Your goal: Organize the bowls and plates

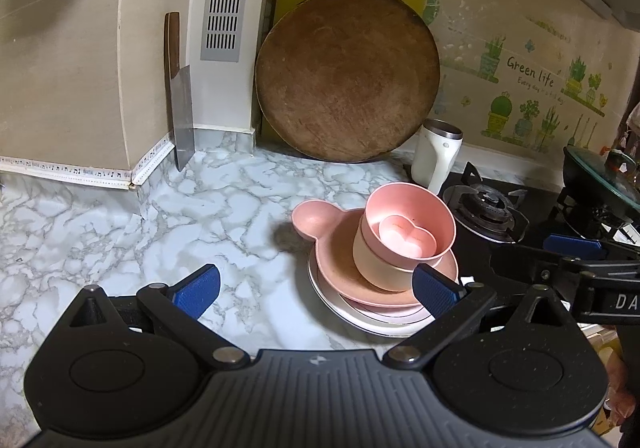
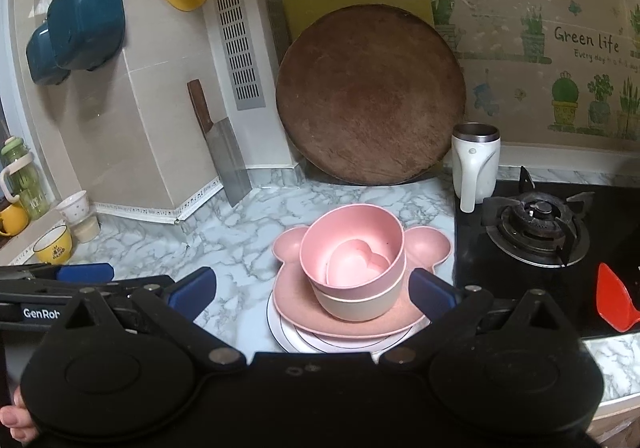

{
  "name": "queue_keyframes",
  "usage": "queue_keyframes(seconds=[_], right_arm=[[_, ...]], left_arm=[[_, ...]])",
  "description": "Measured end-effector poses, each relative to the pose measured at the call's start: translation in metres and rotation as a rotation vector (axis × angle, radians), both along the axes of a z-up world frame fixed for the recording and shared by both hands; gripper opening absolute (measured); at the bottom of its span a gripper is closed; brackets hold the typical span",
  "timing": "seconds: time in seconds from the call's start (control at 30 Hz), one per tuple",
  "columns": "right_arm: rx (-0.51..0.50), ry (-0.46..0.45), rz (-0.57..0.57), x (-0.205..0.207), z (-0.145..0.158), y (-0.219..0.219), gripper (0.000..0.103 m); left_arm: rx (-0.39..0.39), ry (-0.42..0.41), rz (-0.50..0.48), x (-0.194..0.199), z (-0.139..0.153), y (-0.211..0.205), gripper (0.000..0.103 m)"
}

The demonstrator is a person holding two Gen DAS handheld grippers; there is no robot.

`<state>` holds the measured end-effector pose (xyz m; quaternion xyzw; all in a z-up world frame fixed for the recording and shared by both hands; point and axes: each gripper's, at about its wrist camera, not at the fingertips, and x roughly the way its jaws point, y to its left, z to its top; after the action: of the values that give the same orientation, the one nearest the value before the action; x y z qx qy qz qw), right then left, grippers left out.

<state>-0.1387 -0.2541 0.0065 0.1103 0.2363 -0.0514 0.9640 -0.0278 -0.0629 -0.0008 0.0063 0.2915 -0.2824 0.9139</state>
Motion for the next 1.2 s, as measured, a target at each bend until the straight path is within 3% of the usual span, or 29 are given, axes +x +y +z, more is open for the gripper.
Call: queue_keyframes(seconds=[1.2], right_arm=[[-0.020, -0.004, -0.027, -0.0054, -0.0016, 0.0001, 0.103]], left_arm=[[-0.034, -0.038, -0.024, -0.0102, 0.0054, 0.0050, 0.103]])
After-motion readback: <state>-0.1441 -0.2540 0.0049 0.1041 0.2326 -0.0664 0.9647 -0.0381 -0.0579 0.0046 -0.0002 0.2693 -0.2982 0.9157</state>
